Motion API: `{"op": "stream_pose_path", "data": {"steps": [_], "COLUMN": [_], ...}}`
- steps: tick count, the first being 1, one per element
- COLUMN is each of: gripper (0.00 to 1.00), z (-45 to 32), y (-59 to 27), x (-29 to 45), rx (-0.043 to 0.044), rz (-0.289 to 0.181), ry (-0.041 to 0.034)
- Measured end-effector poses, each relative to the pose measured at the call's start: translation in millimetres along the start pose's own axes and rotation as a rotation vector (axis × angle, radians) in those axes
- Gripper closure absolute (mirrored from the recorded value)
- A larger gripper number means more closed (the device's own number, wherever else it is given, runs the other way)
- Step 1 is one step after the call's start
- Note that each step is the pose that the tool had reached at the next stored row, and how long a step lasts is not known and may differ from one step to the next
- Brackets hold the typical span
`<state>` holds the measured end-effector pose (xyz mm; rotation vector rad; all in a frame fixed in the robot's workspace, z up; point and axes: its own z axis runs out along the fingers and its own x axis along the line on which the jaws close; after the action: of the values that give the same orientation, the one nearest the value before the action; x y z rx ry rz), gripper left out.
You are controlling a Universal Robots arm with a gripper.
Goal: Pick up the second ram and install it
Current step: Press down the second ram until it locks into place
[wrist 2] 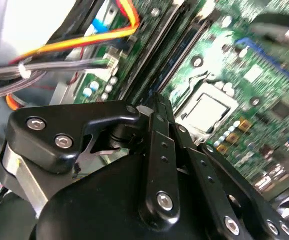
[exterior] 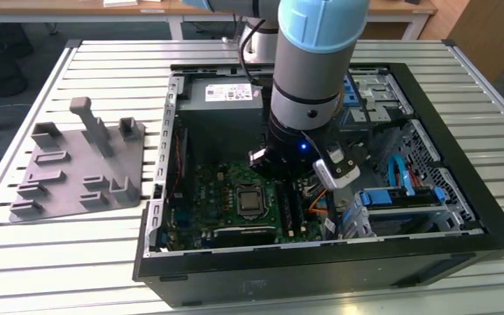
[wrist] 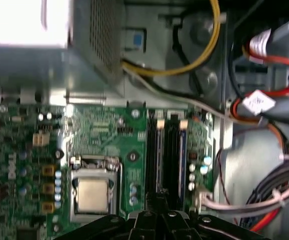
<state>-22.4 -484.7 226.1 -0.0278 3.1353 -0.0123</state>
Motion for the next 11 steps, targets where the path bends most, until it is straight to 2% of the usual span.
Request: {"op": "stream_pose_path", "data": {"steps": [4, 11], "gripper": [0.9, 0.9], "z": [2.9, 5.3], "y": [-8.3, -11.3], "x": [-0.6, -3.2], "rx": [0.0103, 0.0431], "rz": [0.0, -0.002], "ry": [0.0005, 0.0013]}}
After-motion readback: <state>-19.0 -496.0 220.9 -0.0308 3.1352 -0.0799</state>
